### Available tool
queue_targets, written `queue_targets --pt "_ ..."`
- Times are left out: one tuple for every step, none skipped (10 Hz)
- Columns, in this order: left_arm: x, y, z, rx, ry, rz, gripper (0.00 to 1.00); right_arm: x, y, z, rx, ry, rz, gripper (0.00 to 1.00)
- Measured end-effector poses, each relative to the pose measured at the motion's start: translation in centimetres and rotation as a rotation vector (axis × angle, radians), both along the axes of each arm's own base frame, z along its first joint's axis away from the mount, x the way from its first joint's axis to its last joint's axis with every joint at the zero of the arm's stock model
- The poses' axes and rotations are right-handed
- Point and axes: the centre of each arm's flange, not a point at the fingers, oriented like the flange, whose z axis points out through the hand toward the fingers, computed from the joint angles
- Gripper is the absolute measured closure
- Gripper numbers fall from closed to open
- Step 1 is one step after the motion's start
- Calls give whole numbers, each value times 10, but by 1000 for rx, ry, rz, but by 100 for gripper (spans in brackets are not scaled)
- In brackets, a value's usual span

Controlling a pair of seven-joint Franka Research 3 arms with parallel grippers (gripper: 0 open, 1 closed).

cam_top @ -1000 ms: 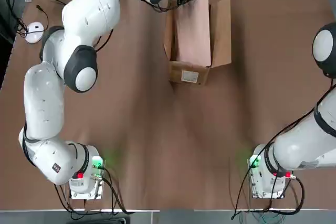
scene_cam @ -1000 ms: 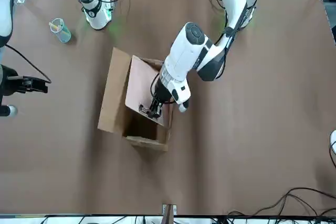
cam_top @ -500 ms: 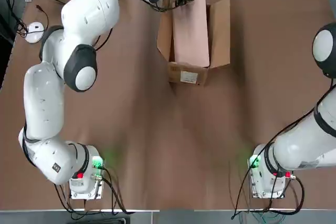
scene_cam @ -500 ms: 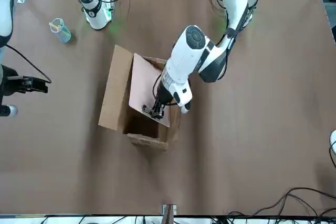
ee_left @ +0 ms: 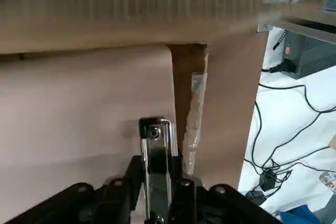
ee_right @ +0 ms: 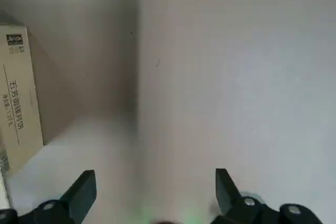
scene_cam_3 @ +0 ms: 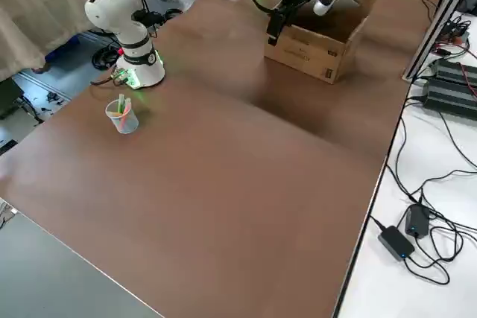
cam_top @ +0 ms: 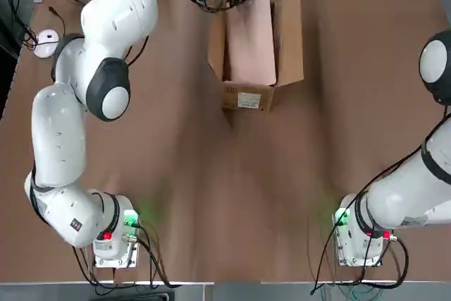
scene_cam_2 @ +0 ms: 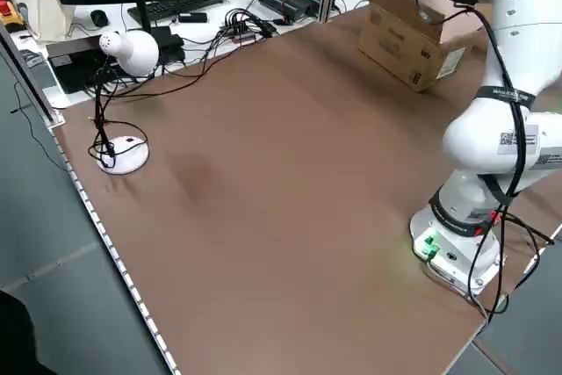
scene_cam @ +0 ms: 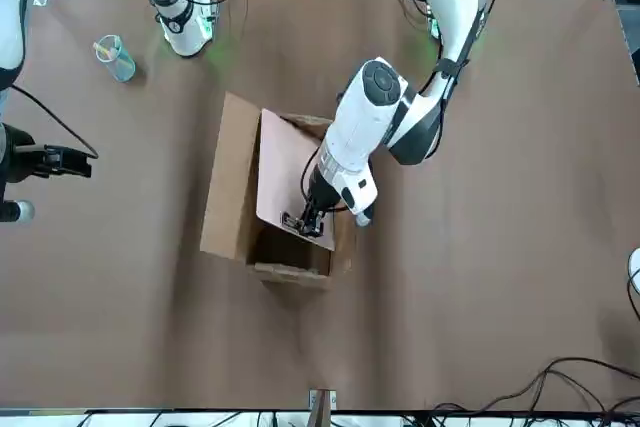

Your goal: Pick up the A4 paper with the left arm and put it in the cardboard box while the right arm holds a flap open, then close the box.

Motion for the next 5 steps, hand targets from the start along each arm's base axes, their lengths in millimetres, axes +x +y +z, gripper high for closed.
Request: queue_targets --pt "1 0 -5 6 2 -3 93 0 0 0 0 0 0 0" --pt "2 0 -10 11 6 -6 90 0 0 0 0 0 0 0" --pt "2 0 -15 15 9 -8 87 0 0 0 0 0 1 0" --pt "3 0 -18 18 11 -11 83 0 0 0 0 0 1 0" --pt "3 0 -19 18 11 -12 70 0 1 0 0 0 1 0"
